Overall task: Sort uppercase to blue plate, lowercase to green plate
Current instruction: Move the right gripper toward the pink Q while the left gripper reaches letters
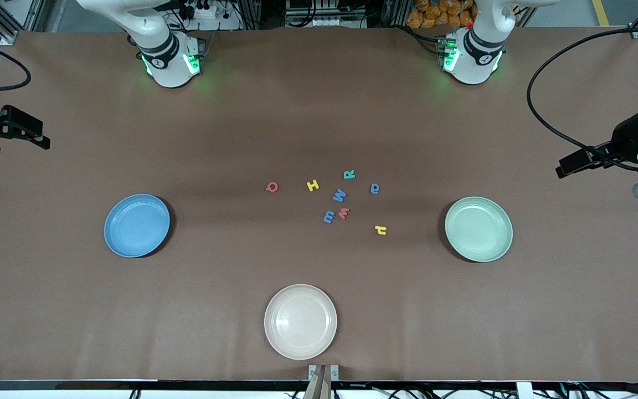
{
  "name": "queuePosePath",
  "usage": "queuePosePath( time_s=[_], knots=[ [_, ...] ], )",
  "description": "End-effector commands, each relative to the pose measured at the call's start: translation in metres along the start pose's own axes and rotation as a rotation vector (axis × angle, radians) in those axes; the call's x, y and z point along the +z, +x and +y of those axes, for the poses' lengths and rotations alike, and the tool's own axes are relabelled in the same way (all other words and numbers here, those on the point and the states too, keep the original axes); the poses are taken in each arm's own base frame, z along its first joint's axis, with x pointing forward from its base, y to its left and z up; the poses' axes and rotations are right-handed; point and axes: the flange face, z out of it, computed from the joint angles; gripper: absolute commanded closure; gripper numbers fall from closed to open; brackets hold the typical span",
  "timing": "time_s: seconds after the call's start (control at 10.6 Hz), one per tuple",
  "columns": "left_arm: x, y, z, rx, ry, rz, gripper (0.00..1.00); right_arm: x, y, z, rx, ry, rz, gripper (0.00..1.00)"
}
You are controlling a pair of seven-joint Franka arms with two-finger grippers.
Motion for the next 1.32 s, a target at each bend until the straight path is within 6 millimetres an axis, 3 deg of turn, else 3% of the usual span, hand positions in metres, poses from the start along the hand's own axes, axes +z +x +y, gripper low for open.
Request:
queuePosePath(
  time_s=[0.0, 0.19, 0.38, 0.56, 0.85, 0.94, 1.22],
  knots=[
    [-0.005, -0.002, 0.004, -0.01, -0.014, -0.004, 0.0, -0.001, -0.011, -0.004, -0.016, -0.014, -0.015, 0.0],
    [-0.004, -0.008, 0.021, 0.02, -0.012, -0.006, 0.0, 0.001, -0.011, -0.005, -0.018, -0.013, -0.024, 0.0],
    [0.001, -0.009, 0.026, 0.026, -0.01, -0.014, 0.0, 0.006, -0.011, -0.007, -0.02, -0.01, -0.035, 0.0],
    [0.004, -0.008, 0.024, 0.022, -0.007, -0.021, 0.0, 0.039, -0.003, -0.022, -0.048, 0.001, -0.064, 0.06],
    [0.007, -0.008, 0.024, 0.027, 0.026, -0.018, 0.0, 0.119, 0.019, -0.072, -0.092, -0.007, -0.046, 0.11],
    [0.007, -0.012, 0.035, 0.053, 0.054, -0.009, 0.0, 0.143, 0.027, -0.101, -0.081, -0.013, -0.051, 0.11],
    [0.006, -0.017, 0.046, 0.068, 0.082, 0.002, 0.0, 0.216, 0.054, -0.184, -0.04, -0.036, -0.054, 0.1]
  ],
)
